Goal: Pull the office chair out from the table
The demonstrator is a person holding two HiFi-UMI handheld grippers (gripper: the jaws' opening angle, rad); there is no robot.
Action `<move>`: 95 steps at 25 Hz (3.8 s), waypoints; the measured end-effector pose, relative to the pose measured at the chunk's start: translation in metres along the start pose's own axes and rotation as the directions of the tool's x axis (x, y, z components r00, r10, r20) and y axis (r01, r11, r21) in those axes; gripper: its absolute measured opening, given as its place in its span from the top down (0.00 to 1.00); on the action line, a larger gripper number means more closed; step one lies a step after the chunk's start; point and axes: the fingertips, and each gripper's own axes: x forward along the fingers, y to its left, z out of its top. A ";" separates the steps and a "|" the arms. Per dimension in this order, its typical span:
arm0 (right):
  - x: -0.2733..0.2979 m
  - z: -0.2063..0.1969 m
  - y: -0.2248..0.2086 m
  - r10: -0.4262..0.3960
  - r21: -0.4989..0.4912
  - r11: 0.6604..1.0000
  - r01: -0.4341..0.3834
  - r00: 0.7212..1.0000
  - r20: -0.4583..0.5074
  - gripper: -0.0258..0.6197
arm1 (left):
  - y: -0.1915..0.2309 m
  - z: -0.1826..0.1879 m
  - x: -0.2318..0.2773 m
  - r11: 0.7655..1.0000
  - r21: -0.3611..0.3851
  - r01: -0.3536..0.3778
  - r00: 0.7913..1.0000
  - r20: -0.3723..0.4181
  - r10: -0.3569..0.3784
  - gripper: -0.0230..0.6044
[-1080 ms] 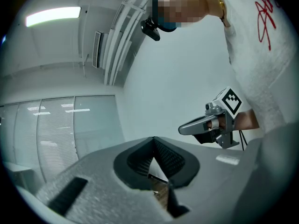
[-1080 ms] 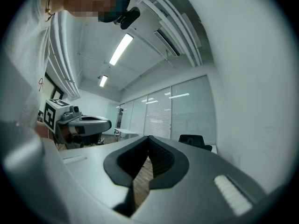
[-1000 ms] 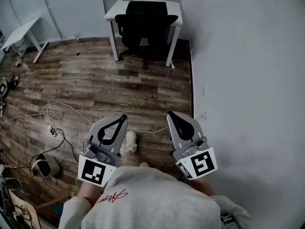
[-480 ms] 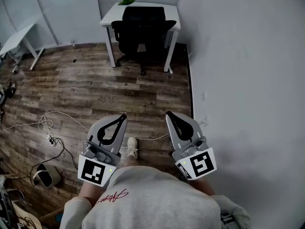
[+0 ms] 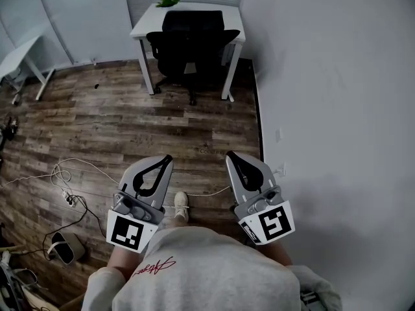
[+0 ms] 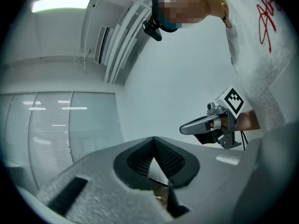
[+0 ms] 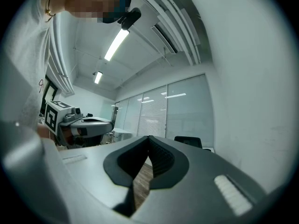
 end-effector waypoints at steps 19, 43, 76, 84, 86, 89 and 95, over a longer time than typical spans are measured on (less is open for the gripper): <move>0.099 -0.003 -0.052 -0.049 -0.001 0.999 0.049 0.998 -0.027 0.96 | 0.088 -0.025 0.073 0.998 -0.017 0.060 0.998 0.001 -0.060 0.97; 0.206 -0.019 -0.077 -0.091 0.002 0.996 0.091 0.996 -0.021 0.96 | 0.182 -0.063 0.120 0.994 -0.010 0.112 0.994 0.002 -0.112 0.97; 0.208 -0.024 -0.081 -0.130 0.011 0.991 0.131 0.991 -0.036 0.96 | 0.182 -0.073 0.121 0.988 -0.018 0.153 0.988 0.004 -0.153 0.97; 0.207 -0.024 -0.083 -0.127 0.005 0.992 0.127 0.992 -0.021 0.96 | 0.180 -0.073 0.120 0.989 -0.003 0.148 0.989 0.005 -0.148 0.97; 0.209 -0.023 -0.083 -0.120 0.003 0.993 0.120 0.993 -0.013 0.96 | 0.181 -0.072 0.120 0.990 0.002 0.139 0.990 0.006 -0.139 0.97; 0.213 -0.023 -0.084 -0.107 0.001 0.994 0.107 0.994 -0.007 0.96 | 0.186 -0.073 0.120 0.993 0.012 0.121 0.993 0.003 -0.121 0.97; 0.233 -0.025 -0.103 -0.103 0.008 0.995 0.103 0.995 0.003 0.96 | 0.206 -0.080 0.138 0.995 0.016 0.098 0.995 -0.005 -0.098 0.97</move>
